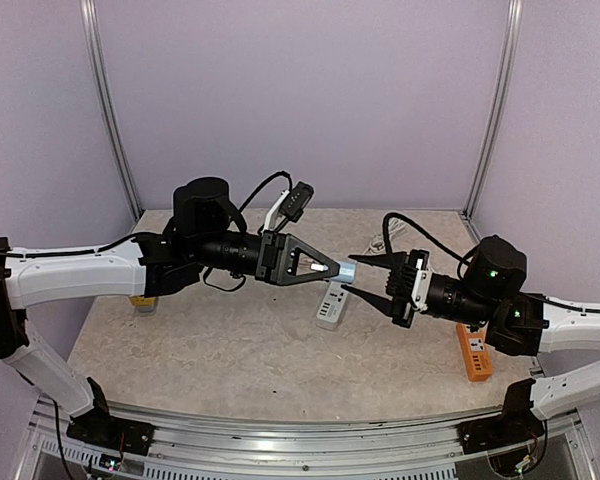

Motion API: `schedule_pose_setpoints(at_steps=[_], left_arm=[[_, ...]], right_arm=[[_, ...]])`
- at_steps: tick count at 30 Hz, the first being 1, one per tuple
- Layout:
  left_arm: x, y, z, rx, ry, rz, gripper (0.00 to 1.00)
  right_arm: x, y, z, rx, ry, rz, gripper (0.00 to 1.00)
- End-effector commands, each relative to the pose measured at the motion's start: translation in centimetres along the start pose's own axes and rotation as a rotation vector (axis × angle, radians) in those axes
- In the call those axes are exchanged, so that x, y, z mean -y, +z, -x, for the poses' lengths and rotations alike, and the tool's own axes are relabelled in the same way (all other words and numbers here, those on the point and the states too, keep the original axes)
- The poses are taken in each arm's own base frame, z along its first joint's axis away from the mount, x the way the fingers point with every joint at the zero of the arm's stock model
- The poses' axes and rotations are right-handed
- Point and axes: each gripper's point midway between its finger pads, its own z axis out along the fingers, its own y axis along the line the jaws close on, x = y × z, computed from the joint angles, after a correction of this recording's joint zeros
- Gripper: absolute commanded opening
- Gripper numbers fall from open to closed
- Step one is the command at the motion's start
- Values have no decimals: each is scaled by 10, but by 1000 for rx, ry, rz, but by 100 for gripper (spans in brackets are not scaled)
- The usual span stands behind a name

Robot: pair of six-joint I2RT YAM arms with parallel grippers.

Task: Insert the plug
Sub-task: Pass from the left arm to the right

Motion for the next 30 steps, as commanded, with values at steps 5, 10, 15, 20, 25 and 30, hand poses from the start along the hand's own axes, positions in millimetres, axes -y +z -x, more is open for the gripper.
schedule_pose_setpoints(at_steps=[5,10,15,20,25,30], left_arm=[[5,1,2,-7,20,-42,2],[6,2,1,-10,17,-48,2],[8,0,1,-9,22,-50,2],[5,2,-1,-15,13,-46,2],[5,1,-1,-16,15,-46,2],[5,2,-2,-17,12,-47,2]], right_arm=[[-1,3,-6,-29,-8,-5,40],[-2,5,-6,-27,-15,0,36],[-4,5,-5,-21,-12,12,30],[-4,4,-1,-3,-2,19,21],[1,1,7,23,-2,3,42],[0,3,8,30,1,10,41]])
